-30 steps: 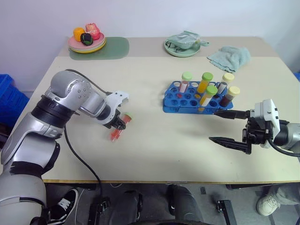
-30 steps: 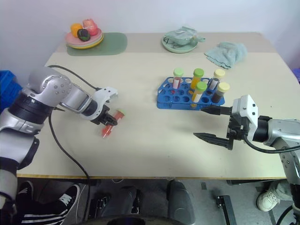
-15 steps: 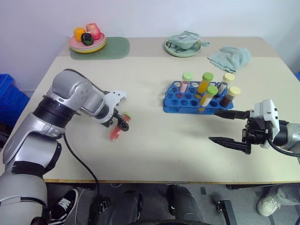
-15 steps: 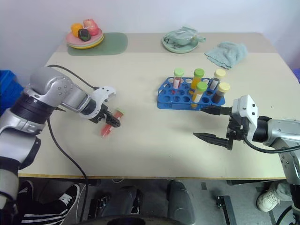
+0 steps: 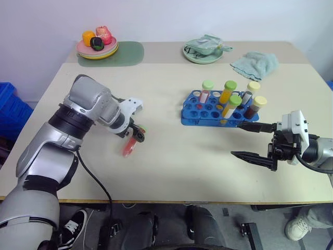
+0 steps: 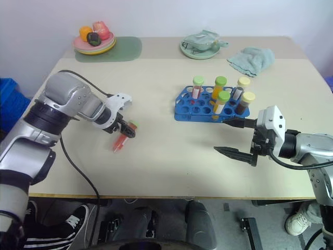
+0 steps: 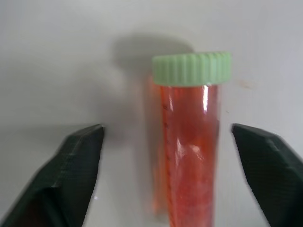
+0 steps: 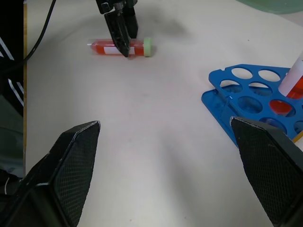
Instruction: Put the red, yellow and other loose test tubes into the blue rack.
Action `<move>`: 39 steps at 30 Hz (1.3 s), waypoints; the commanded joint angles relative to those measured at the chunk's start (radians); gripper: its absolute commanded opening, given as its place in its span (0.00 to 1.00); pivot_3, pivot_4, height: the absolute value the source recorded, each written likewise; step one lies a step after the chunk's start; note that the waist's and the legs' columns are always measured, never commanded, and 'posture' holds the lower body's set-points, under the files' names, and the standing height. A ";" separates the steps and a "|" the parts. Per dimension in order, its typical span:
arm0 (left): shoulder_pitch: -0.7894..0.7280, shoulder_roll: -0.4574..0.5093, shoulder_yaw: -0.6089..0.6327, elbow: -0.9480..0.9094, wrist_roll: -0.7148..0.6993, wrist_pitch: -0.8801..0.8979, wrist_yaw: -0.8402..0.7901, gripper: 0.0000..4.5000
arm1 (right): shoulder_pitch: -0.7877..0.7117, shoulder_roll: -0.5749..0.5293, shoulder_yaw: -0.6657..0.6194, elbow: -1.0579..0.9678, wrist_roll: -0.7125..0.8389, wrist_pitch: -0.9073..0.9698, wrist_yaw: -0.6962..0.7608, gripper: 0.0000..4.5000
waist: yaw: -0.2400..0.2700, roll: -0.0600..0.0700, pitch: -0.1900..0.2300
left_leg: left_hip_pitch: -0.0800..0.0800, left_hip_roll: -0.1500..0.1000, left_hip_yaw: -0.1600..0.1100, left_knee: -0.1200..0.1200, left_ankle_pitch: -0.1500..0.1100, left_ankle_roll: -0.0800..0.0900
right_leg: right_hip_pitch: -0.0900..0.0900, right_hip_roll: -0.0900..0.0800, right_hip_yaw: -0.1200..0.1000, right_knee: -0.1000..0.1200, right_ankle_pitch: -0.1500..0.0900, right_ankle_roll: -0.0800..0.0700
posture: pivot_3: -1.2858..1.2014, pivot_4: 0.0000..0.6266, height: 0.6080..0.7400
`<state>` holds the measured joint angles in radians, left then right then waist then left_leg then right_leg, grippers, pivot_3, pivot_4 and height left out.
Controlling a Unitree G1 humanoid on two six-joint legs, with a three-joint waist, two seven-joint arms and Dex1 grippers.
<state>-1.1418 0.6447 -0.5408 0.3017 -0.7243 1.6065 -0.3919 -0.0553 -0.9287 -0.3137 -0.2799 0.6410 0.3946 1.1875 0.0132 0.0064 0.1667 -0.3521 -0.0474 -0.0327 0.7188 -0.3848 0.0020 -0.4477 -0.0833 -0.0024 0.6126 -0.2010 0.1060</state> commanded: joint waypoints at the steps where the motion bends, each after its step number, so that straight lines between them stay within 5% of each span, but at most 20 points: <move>1: -0.017 -0.017 -0.001 -0.004 0.047 0.008 -0.042 0.58 | 0.002 0.005 -0.014 -0.037 0.010 -0.006 -0.006 1.00 | 0.000 0.000 0.000 | 0.000 0.000 0.000 0.000 0.000 0.000 | 0.000 0.000 0.000 0.000 0.000 0.000 | 0.52 0.24 1.00; 4: -0.015 -0.027 0.004 -0.008 0.081 0.006 -0.067 0.26 | 0.009 0.005 -0.017 -0.040 0.010 -0.007 -0.007 1.00 | -0.001 0.000 0.000 | 0.000 0.000 0.000 0.000 0.000 0.000 | 0.000 0.000 0.000 0.000 0.000 0.000 | 0.52 0.24 1.00; 6: -0.017 -0.029 0.007 -0.009 0.095 0.007 -0.082 0.17 | 0.013 0.005 -0.020 -0.041 0.009 -0.008 -0.006 1.00 | -0.001 0.000 0.000 | 0.000 0.000 0.000 0.000 0.000 0.000 | 0.000 0.000 0.000 0.000 0.000 0.000 | 0.52 0.24 1.00; 14: -0.020 0.004 0.029 -0.058 0.100 0.008 -0.129 0.17 | 0.024 0.004 -0.030 -0.041 0.018 0.000 -0.007 1.00 | -0.001 0.000 0.000 | -0.001 0.002 0.000 0.000 0.000 0.000 | 0.000 0.000 0.000 0.000 0.000 0.000 | 0.52 0.24 1.00; 25: 0.075 -0.101 0.348 -0.248 0.169 -0.262 -0.076 0.17 | 0.053 -0.030 -0.142 -0.002 0.048 0.044 0.003 1.00 | 0.000 0.000 0.000 | -0.001 0.003 0.000 -0.001 0.000 0.000 | 0.000 0.000 0.000 0.000 0.000 0.000 | 0.52 0.24 1.00; 28: 0.153 -0.192 0.486 -0.295 0.155 -0.381 -0.040 0.17 | 0.042 -0.018 -0.176 0.011 0.047 0.054 -0.043 1.00 | 0.001 0.000 0.000 | -0.001 0.003 0.000 0.000 0.000 0.000 | 0.000 0.000 0.000 0.000 0.000 0.000 | 0.52 0.24 1.00; 33: 0.263 -0.248 0.479 -0.352 0.274 -0.758 -0.058 0.17 | 0.038 0.012 -0.201 -0.012 0.055 0.072 -0.124 1.00 | 0.001 0.000 0.000 | -0.001 0.004 0.000 0.000 0.000 0.000 | -0.001 0.000 0.000 0.000 0.000 0.000 | 0.52 0.24 1.00; 39: 0.327 -0.308 0.472 -0.349 0.326 -1.010 -0.106 0.17 | 0.086 0.035 -0.230 -0.064 0.063 0.083 -0.170 1.00 | 0.004 0.000 0.000 | -0.001 0.003 0.000 0.000 0.000 0.000 | -0.001 -0.001 0.000 -0.001 0.000 0.000 | 0.52 0.24 1.00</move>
<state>-0.8155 0.3494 -0.0843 -0.0156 -0.4038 0.6673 -0.4792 0.0243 -0.8999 -0.5001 -0.3084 0.6899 0.4765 1.0306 0.0174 0.0063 0.1667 -0.3533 -0.0444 -0.0323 0.7192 -0.3848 0.0018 -0.4486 -0.0840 -0.0026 0.6120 -0.2010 0.1060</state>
